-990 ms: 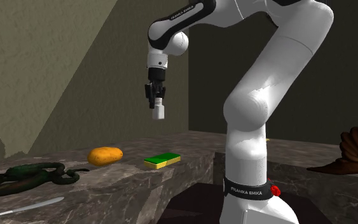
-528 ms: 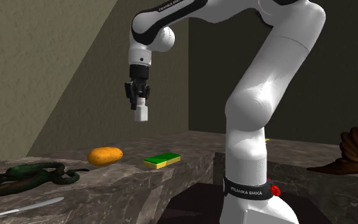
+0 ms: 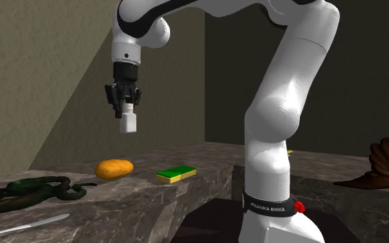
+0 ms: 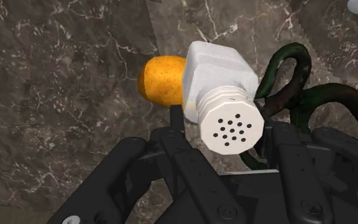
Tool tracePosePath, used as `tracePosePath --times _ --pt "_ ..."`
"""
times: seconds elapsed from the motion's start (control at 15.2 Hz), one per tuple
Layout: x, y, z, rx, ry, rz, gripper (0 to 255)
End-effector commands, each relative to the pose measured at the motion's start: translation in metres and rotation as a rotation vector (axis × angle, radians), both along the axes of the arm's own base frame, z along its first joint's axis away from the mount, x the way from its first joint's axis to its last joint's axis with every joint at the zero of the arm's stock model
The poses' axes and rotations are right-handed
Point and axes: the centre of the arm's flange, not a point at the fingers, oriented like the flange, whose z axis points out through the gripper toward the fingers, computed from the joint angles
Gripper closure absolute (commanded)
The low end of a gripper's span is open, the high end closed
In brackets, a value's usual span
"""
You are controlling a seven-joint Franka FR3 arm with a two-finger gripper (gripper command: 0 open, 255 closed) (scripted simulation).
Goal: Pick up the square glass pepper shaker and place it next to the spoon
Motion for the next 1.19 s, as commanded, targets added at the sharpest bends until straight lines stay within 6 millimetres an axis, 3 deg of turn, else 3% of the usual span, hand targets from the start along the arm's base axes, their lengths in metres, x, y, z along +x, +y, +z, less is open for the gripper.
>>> tracePosePath --times 0.0,1.12 --pt "0.010 0.025 -0.001 0.000 0.000 -0.001 255" --pt "0.101 0.230 0.000 0.000 0.000 -0.001 255"
